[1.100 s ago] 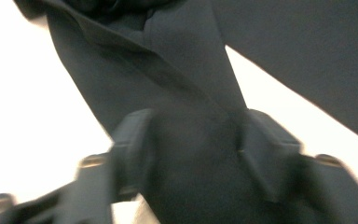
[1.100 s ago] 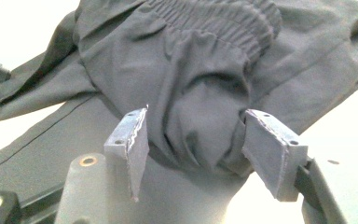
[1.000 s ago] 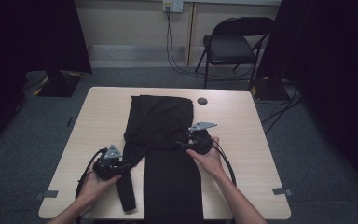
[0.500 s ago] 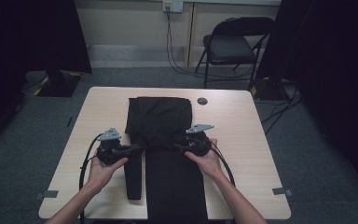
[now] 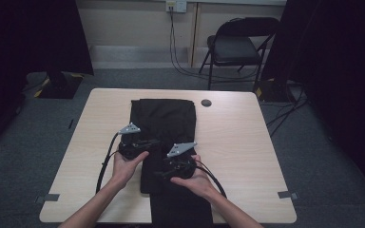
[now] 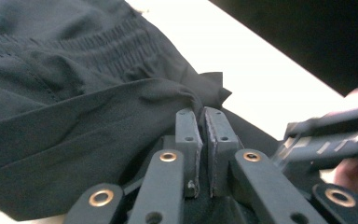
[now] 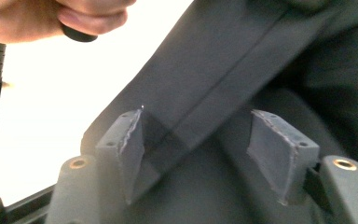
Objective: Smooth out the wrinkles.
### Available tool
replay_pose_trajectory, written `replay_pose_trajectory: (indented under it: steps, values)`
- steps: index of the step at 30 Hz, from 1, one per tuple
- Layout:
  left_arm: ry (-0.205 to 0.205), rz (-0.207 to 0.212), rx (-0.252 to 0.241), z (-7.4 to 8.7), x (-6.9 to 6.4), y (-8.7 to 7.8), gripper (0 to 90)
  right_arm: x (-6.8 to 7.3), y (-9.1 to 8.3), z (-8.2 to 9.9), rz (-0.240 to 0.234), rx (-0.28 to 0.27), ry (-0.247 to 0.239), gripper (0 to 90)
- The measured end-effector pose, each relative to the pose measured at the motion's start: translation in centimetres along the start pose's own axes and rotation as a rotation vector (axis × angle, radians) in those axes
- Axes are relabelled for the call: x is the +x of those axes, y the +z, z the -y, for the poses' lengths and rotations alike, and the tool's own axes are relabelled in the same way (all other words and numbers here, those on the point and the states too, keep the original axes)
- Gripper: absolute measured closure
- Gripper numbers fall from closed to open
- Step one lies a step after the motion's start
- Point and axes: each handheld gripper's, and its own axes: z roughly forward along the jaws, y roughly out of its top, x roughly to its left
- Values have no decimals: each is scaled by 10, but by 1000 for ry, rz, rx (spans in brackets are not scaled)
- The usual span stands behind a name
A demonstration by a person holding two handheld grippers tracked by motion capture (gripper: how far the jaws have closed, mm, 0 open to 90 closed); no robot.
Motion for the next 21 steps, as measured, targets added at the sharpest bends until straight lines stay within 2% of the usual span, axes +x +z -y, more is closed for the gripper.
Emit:
replay_pose_trajectory:
  steps: [2,3,5,6,7,8,10,12,13,14,15,17,18,20,21]
  values:
    - [6,5,13,1,0,2,853,-1,10,1,-16,25,16,371]
    - [9,8,16,2,1,1,847,-1,13,1,-22,26,18,417]
    - [4,22,0,2,4,-1,840,-3,16,2,-55,16,24,633]
    - [2,21,2,2,5,-2,833,-3,15,2,-55,13,18,748]
    - [16,7,7,2,4,-4,819,-3,13,2,-56,2,11,865]
    - [31,4,15,1,4,-6,777,-5,5,1,-61,-21,14,897]
    - [52,20,-2,1,4,-12,748,-5,1,1,-55,-25,8,898]
    - [73,0,-10,0,3,-18,634,-6,-14,0,-39,-40,8,899]
    - [87,-2,-9,-1,3,-21,577,-8,-30,0,-24,-62,14,899]
    - [96,-3,-16,-1,3,-25,577,-8,-30,0,-24,-62,14,899]
    - [99,-8,-36,-2,3,-30,543,-11,-50,1,4,-97,15,899]
    - [96,-9,-62,-4,4,-38,536,-13,-57,1,13,-104,16,899]
    - [96,-18,-64,-4,4,-39,518,-16,-72,3,50,-111,19,899]
    - [99,-53,-36,-4,8,-39,519,-17,-76,5,55,-109,22,899]
    - [105,-83,-21,-3,10,-38,520,-19,-82,9,79,-97,21,899]
